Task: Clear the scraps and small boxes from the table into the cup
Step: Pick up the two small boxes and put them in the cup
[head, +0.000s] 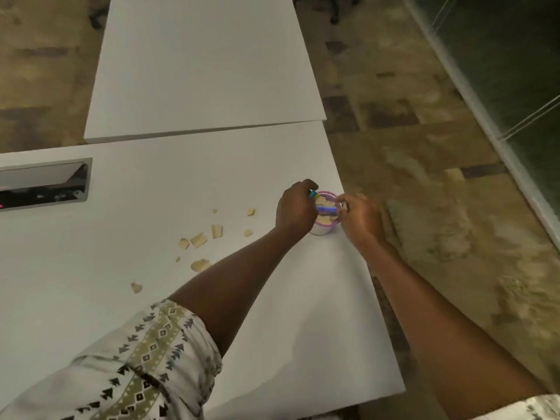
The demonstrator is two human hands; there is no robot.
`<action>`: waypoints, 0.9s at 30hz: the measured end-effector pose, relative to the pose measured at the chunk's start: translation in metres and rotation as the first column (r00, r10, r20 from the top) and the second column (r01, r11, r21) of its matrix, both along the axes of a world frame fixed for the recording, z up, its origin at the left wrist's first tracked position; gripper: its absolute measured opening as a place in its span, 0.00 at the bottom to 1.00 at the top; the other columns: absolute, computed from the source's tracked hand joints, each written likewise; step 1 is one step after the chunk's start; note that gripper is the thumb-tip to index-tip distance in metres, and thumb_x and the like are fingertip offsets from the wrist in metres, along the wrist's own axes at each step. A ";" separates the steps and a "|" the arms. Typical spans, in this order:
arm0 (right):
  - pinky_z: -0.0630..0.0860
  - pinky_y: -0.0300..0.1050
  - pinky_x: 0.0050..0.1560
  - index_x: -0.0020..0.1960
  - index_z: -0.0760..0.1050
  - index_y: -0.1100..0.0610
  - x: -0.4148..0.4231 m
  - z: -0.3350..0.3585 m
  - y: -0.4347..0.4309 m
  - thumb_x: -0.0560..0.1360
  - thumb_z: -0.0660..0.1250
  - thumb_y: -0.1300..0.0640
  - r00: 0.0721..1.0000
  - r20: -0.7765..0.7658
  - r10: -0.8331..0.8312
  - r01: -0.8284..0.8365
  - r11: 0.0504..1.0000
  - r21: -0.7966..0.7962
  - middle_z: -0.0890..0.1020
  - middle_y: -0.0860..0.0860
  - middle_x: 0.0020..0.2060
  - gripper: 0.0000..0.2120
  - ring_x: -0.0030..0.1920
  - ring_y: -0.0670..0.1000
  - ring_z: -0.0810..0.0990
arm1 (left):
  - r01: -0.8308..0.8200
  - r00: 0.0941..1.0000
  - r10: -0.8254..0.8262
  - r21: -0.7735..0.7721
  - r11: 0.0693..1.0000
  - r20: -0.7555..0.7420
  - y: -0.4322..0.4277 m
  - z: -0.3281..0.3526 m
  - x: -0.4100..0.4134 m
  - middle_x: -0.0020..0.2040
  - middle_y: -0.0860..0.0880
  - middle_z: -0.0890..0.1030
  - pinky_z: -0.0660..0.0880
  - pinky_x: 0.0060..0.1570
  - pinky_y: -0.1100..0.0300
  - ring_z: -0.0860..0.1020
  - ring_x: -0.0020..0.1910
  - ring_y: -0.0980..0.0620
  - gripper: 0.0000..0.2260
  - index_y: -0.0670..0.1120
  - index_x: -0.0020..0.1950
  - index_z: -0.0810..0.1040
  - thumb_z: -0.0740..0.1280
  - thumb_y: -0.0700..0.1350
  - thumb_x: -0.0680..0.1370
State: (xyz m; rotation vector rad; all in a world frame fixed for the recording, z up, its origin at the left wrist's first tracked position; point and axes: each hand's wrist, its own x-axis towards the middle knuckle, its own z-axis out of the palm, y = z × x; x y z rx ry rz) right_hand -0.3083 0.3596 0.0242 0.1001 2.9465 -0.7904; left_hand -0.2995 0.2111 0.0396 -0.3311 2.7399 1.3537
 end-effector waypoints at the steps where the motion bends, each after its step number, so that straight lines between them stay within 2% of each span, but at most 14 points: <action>1: 0.79 0.43 0.46 0.59 0.80 0.58 -0.001 0.000 0.002 0.77 0.69 0.63 1.000 0.002 -0.006 0.006 1.000 -0.011 0.82 0.57 0.54 0.12 0.47 0.54 0.81 | 0.005 1.000 -0.005 -0.004 1.000 0.011 0.005 0.000 -0.002 0.61 0.45 0.82 0.79 0.57 0.50 0.80 0.56 0.45 0.15 0.45 0.63 0.79 0.66 0.36 0.77; 4: 0.78 0.43 0.47 0.60 0.80 0.56 -0.005 0.000 0.010 0.76 0.68 0.65 1.000 -0.005 -0.024 0.023 0.994 -0.110 0.82 0.55 0.55 0.13 0.49 0.53 0.80 | 0.028 0.999 -0.027 -0.047 0.998 0.025 0.016 -0.002 -0.005 0.58 0.45 0.83 0.79 0.54 0.52 0.81 0.54 0.44 0.15 0.45 0.62 0.79 0.67 0.37 0.76; 8: 0.80 0.51 0.56 0.64 0.77 0.55 -0.006 0.004 0.014 0.76 0.68 0.64 1.000 0.019 -0.012 0.016 0.982 -0.188 0.81 0.55 0.59 0.17 0.56 0.54 0.80 | 0.060 0.998 -0.056 -0.122 0.991 0.038 0.022 -0.009 -0.007 0.55 0.44 0.84 0.78 0.49 0.53 0.80 0.52 0.43 0.13 0.46 0.61 0.79 0.66 0.39 0.77; 14: 0.80 0.51 0.56 0.65 0.75 0.54 -0.011 0.009 0.010 0.73 0.70 0.63 0.994 0.083 0.075 -0.051 0.964 -0.262 0.81 0.55 0.57 0.21 0.54 0.55 0.81 | 0.131 0.991 -0.128 -0.151 0.980 0.034 0.020 -0.016 -0.004 0.53 0.44 0.84 0.77 0.49 0.53 0.79 0.52 0.42 0.15 0.49 0.62 0.80 0.65 0.41 0.76; 18: 0.78 0.46 0.55 0.64 0.77 0.53 0.000 0.003 0.008 0.73 0.71 0.58 0.986 -0.013 0.165 -0.164 0.971 -0.172 0.79 0.52 0.60 0.20 0.57 0.53 0.79 | 0.156 0.987 -0.160 -0.143 0.977 -0.018 0.012 -0.019 0.004 0.55 0.47 0.82 0.78 0.49 0.50 0.78 0.54 0.45 0.15 0.49 0.62 0.79 0.65 0.42 0.76; 21: 0.77 0.47 0.56 0.64 0.75 0.54 0.016 -0.011 0.003 0.75 0.68 0.53 0.946 -0.047 0.321 -0.321 0.947 0.019 0.78 0.51 0.62 0.18 0.61 0.53 0.78 | 0.124 0.991 -0.129 -0.143 0.982 -0.025 0.001 -0.026 0.016 0.58 0.47 0.79 0.77 0.52 0.49 0.76 0.57 0.46 0.14 0.49 0.63 0.78 0.64 0.43 0.78; 23: 0.72 0.48 0.64 0.68 0.72 0.57 0.025 -0.023 -0.001 0.76 0.67 0.51 0.906 0.013 0.423 -0.420 0.896 0.147 0.76 0.53 0.66 0.23 0.66 0.56 0.75 | 0.112 0.994 -0.113 -0.161 0.981 -0.002 -0.007 -0.032 0.028 0.61 0.46 0.78 0.77 0.55 0.48 0.76 0.60 0.45 0.15 0.48 0.65 0.76 0.64 0.43 0.78; 25: 0.61 0.52 0.75 0.74 0.66 0.60 0.030 -0.032 -0.003 0.76 0.66 0.49 0.867 0.070 0.493 -0.492 0.829 0.266 0.72 0.56 0.72 0.29 0.73 0.57 0.68 | 0.107 0.994 -0.104 -0.172 0.979 0.025 -0.015 -0.040 0.043 0.62 0.46 0.78 0.77 0.57 0.48 0.75 0.61 0.45 0.16 0.48 0.66 0.76 0.65 0.43 0.79; 27: 0.53 0.54 0.78 0.76 0.63 0.60 0.031 -0.036 -0.005 0.77 0.65 0.47 0.867 0.104 0.487 -0.493 0.811 0.317 0.69 0.56 0.74 0.31 0.76 0.57 0.63 | 0.101 0.995 -0.094 -0.192 0.976 0.044 -0.026 -0.046 0.060 0.62 0.47 0.78 0.77 0.57 0.49 0.75 0.62 0.46 0.16 0.48 0.67 0.75 0.66 0.44 0.79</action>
